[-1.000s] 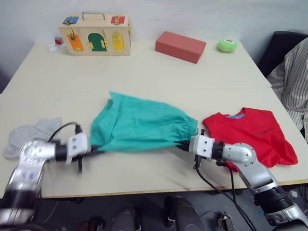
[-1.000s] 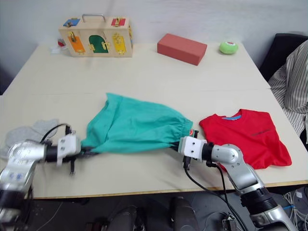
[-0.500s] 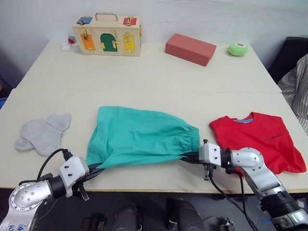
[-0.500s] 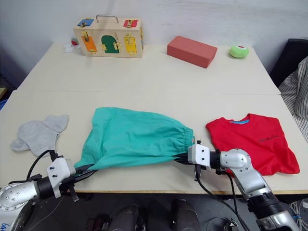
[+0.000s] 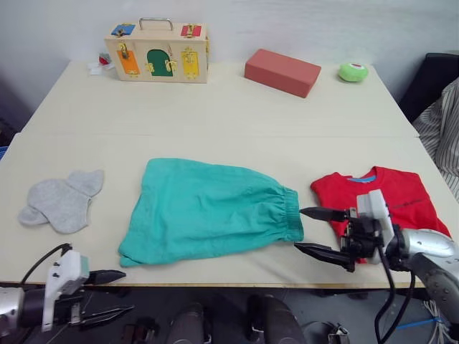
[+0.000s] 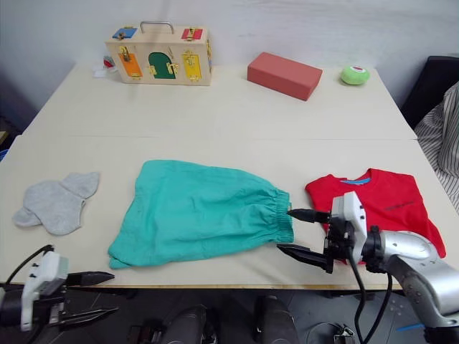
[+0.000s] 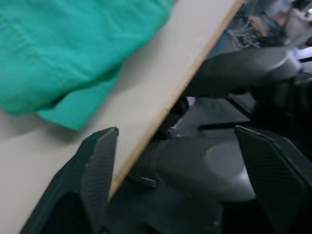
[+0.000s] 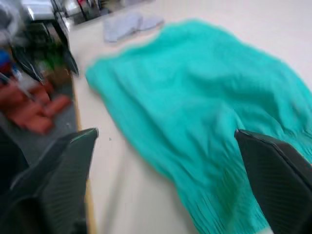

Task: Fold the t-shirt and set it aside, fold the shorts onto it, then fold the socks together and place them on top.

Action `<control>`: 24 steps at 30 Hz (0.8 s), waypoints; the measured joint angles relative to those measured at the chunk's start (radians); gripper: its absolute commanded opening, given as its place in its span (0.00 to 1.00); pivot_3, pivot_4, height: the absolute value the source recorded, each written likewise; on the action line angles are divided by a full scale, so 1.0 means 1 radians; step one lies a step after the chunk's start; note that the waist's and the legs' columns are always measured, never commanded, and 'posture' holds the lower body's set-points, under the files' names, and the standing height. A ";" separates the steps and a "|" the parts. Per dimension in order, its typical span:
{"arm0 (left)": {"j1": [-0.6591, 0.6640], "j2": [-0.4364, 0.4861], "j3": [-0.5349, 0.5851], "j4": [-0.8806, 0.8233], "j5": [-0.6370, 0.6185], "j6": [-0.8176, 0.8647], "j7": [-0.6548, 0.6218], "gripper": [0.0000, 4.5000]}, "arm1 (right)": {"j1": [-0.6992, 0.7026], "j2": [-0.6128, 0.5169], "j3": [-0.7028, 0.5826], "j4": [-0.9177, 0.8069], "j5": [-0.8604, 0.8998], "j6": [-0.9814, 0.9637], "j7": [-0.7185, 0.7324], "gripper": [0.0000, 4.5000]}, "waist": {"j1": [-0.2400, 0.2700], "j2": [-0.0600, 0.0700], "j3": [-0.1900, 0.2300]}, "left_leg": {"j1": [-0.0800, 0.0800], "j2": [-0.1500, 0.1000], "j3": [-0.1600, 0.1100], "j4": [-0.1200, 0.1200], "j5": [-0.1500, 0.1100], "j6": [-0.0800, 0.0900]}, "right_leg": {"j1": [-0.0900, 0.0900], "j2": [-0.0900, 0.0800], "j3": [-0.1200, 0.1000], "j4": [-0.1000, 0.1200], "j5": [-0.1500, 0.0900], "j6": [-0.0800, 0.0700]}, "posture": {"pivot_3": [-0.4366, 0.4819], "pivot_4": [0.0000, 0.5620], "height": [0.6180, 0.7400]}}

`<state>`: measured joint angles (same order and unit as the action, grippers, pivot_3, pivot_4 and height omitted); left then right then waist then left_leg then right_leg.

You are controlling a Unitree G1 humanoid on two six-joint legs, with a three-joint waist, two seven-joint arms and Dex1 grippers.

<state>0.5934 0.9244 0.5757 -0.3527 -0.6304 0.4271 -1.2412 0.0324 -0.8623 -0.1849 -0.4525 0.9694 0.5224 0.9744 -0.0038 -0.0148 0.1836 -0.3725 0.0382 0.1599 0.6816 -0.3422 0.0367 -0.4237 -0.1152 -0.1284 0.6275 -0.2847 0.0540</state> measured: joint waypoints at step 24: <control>-0.743 -0.448 -0.550 0.287 0.403 -0.224 0.586 0.01 | -0.221 0.490 0.527 0.377 -0.934 -0.565 -0.429 0.00 | -0.011 0.000 -0.002 | -0.001 -0.001 0.011 0.000 0.008 0.001 | -0.004 0.004 0.006 0.002 0.003 0.005 | 0.48 0.27 1.00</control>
<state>-0.1494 0.4767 0.0258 -0.0660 -0.2278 0.2032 -0.6557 -0.1886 -0.3725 0.3416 -0.0757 0.0359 -0.0422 0.5456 -0.0152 -0.0143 0.1817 -0.3737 0.0376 0.1712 0.6814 -0.3346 0.0376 -0.4281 -0.1112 -0.1221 0.6296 -0.2819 0.0587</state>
